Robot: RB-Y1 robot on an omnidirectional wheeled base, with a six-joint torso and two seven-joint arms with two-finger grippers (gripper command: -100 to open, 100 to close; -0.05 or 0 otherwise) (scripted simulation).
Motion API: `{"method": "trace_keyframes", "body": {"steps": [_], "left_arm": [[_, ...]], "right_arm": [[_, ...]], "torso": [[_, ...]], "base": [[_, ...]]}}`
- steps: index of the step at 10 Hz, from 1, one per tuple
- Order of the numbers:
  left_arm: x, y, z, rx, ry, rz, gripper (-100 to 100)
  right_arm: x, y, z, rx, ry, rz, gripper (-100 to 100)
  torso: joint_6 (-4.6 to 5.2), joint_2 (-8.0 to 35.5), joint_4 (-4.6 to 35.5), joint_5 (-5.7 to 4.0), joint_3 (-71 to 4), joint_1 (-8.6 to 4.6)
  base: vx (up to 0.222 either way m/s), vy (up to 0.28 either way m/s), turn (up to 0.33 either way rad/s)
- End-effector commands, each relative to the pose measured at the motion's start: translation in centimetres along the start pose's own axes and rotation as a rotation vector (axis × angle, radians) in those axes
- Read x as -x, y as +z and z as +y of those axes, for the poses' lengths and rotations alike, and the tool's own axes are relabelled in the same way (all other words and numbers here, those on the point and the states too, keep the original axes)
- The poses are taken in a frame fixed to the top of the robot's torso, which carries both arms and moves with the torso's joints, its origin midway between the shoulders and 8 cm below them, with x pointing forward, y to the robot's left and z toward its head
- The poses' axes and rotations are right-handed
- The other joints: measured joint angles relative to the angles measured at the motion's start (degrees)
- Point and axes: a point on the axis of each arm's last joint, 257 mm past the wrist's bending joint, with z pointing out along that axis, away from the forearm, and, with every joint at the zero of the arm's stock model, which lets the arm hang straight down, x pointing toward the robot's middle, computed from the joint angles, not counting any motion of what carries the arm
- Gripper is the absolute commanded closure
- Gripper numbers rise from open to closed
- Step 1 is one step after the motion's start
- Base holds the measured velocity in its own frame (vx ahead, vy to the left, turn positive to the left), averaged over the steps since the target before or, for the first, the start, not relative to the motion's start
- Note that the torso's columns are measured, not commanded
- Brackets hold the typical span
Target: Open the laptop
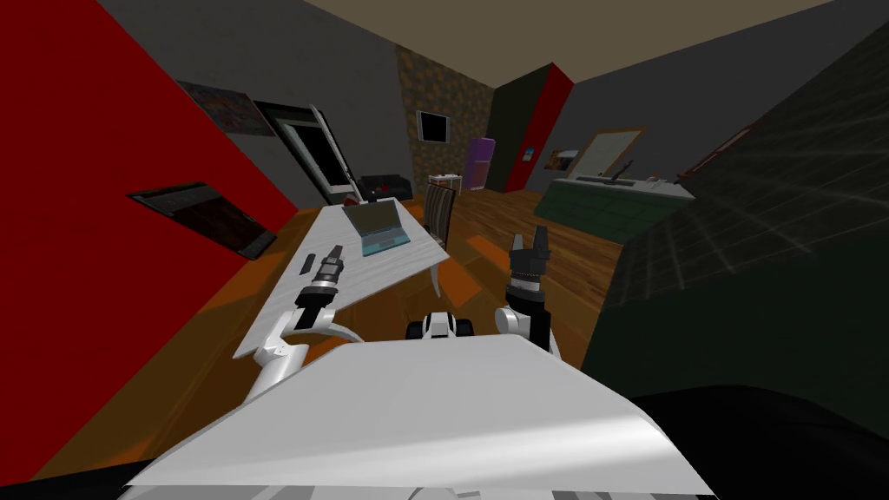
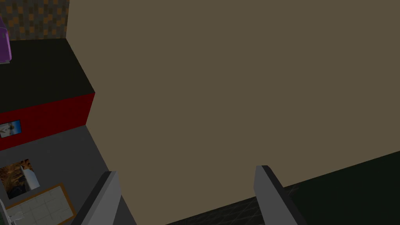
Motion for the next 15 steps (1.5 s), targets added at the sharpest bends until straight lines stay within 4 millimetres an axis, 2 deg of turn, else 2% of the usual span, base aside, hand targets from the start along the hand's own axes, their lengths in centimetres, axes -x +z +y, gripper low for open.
{"method": "trace_keyframes", "body": {"steps": [1, 2, 3, 4, 5, 6, 8, 9, 10, 11, 12, 13, 15], "left_arm": [[2.6, 0.3, 2.4, 0.048, 0.046, -0.022, -100], [2.5, 0.0, 3.4, 0.07, 0.041, -0.021, -100], [5.0, 0.7, 4.2, 0.09, 0.083, -0.047, -100], [4.9, 0.3, 5.2, 0.111, 0.078, -0.046, -100], [4.9, 0.2, 5.3, 0.114, 0.078, -0.046, -100], [7.7, 1.0, 5.6, 0.126, 0.118, -0.077, -100], [7.5, 0.4, 7.0, 0.157, 0.111, -0.075, -100], [10.3, 0.9, 7.5, 0.178, 0.147, -0.11, -100], [10.2, 0.3, 8.7, 0.204, 0.14, -0.108, -100], [13.1, 0.7, 9.2, 0.227, 0.172, -0.146, -100], [13.0, 0.2, 10.2, 0.248, 0.166, -0.145, -100], [15.9, 0.5, 10.5, 0.268, 0.195, -0.186, -100], [15.8, 0.0, 11.5, 0.292, 0.188, -0.184, -100]], "right_arm": [[0.0, 0.0, 0.0, 0.0, 0.0, 0.0, 0], [0.0, 0.0, 0.0, 0.0, 0.0, 0.0, 0], [0.0, 0.0, 0.0, 0.0, 0.0, 0.0, 0], [0.0, 0.0, 0.0, 0.0, 0.0, 0.0, 0], [0.0, 0.0, 0.0, 0.0, 0.0, 0.0, 0], [0.0, 0.0, 0.0, 0.0, 0.0, 0.0, 0], [0.0, 0.0, 0.0, 0.0, 0.0, 0.0, 0], [0.0, 0.0, 0.0, 0.0, 0.0, 0.0, 0], [0.0, 0.0, 0.0, 0.0, 0.0, 0.0, 0], [0.0, 0.0, 0.0, 0.0, 0.0, 0.0, 0], [0.0, 0.0, 0.0, 0.0, 0.0, 0.0, 0], [0.0, 0.0, 0.0, 0.0, 0.0, 0.0, 0], [0.0, 0.0, 0.0, 0.0, 0.0, 0.0, 0]], "torso": [[-0.01, 0.0, 0.0, 0.0, 0.0, 0.01], [0.08, 0.0, 0.0, -0.01, 0.0, -0.02], [-0.01, 0.0, 0.0, -0.01, 0.0, -0.02], [0.05, 0.0, 0.0, -0.02, 0.0, -0.04], [-0.01, 0.0, 0.0, -0.01, 0.0, -0.02], [-0.01, 0.0, 0.0, 0.0, 0.0, 0.0], [0.01, 0.0, 0.0, -0.01, 0.0, -0.01], [-0.01, 0.0, 0.0, 0.01, 0.0, 0.01], [0.07, 0.0, 0.0, -0.02, 0.0, -0.03], [0.0, 0.0, 0.0, -0.01, 0.0, -0.02], [0.04, 0.0, 0.0, -0.02, 0.0, -0.02], [-0.02, 0.0, 0.0, 0.0, 0.0, -0.01], [-0.01, 0.0, 0.0, -0.01, 0.0, -0.01]], "base": [[-0.013, -0.006, -0.208], [-0.011, -0.003, -0.153], [-0.013, -0.008, -0.222], [-0.011, -0.005, -0.123], [-0.003, -0.003, 0.025], [-0.006, -0.007, -0.186], [-0.004, 0.0, -0.077], [-0.006, -0.004, -0.209], [-0.005, 0.001, -0.162], [-0.004, 0.0, -0.228], [-0.003, 0.005, -0.106], [-0.003, 0.001, -0.211], [-0.001, 0.005, -0.056]]}}
